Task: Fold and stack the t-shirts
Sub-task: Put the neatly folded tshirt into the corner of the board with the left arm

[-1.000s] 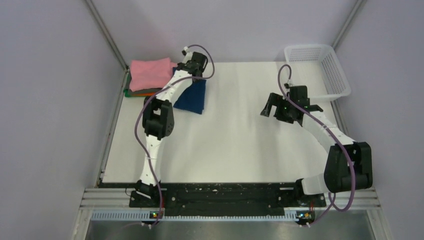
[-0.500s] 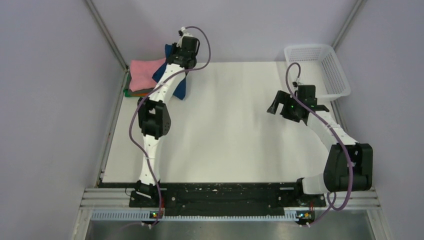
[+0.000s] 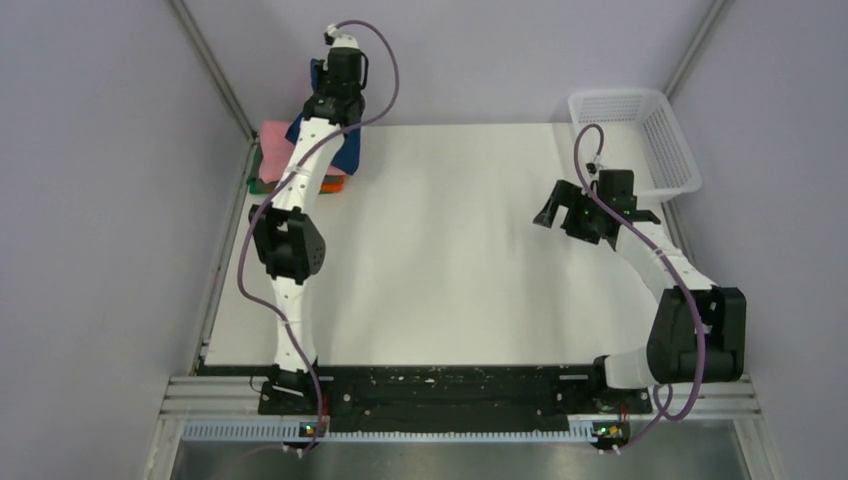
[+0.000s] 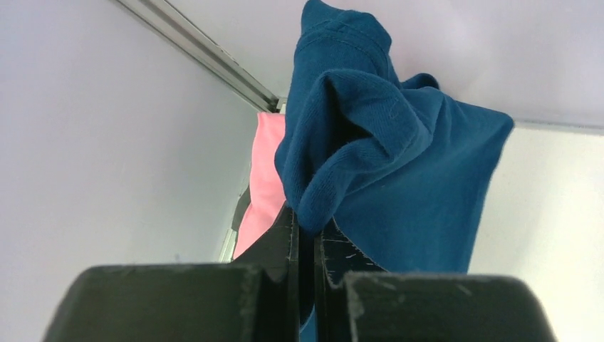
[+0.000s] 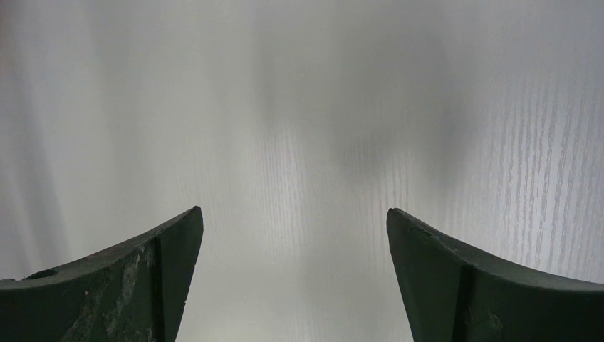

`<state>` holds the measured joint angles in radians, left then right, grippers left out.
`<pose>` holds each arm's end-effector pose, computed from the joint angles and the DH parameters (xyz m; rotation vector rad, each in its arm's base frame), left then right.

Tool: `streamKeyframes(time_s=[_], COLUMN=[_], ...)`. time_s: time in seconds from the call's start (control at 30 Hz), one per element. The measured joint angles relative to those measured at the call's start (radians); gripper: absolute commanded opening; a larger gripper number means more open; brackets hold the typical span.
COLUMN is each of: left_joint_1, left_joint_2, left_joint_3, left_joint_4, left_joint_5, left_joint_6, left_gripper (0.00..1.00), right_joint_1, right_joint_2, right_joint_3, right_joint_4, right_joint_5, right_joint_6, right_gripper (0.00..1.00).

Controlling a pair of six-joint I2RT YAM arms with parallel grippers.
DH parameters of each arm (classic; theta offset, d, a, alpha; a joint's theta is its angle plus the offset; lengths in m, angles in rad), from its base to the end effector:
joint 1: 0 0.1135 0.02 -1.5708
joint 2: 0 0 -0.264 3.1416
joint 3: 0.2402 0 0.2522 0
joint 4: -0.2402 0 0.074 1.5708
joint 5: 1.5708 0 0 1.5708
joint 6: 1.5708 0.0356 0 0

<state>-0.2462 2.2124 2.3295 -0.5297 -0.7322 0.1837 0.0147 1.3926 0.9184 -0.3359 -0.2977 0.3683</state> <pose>0.4968 -0.1003 0.3729 -0.0592 1.9306 0.6797 0.2928 0.0147 0.2366 0.2801 2.3847 0.5352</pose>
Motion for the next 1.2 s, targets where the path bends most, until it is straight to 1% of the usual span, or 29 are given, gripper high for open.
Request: streamKeyframes(time_s=[0.27,0.53,0.7,0.8,0.87,1.07,1.1,1.13,1.17,1.2], left_joint_1=[0.106,0.163,0.199,0.214,0.218,0.218,0.217,0.217,0.219,0.219], left_joint_2=[0.0,0.091,0.105,0.105,0.105,0.105,0.105,0.105,0.105,0.106], left_joint_3=[0.008,0.007,-0.056,-0.105,-0.137,-0.197,-0.206,-0.211,-0.213,-0.214], left_joint_4=[-0.033,0.015,0.106,0.211,0.273,0.383,0.404,0.415,0.424,0.43], left_joint_5=[0.128,0.078,0.068,0.044,0.031,-0.021,-0.028,-0.034,-0.043,-0.049], left_joint_6=[-0.085,-0.053,-0.035,0.0,0.023,0.087,0.095,0.1,0.105,0.115], left_gripper=[0.0,0.0,0.0,0.0,0.0,0.0,0.07,0.27,0.51,0.73], right_joint_1=[0.0,0.0,0.0,0.0,0.0,0.0,0.0,0.0,0.0,0.0], right_joint_2=[0.01,0.011,0.015,0.023,0.026,0.032,0.036,0.04,0.043,0.048], right_joint_3=[0.0,0.03,0.032,0.032,0.032,0.032,0.032,0.032,0.032,0.032], right_joint_4=[-0.002,-0.023,-0.027,-0.028,-0.029,-0.029,-0.029,-0.029,-0.029,-0.029], right_joint_5=[-0.002,0.003,0.01,0.021,0.027,0.043,0.043,0.043,0.043,0.043], right_joint_6=[0.001,0.001,0.001,0.001,0.001,0.0,0.0,0.0,0.0,0.0], right_gripper=[0.99,0.99,0.99,0.99,0.99,0.99,0.99,0.99,0.99,0.99])
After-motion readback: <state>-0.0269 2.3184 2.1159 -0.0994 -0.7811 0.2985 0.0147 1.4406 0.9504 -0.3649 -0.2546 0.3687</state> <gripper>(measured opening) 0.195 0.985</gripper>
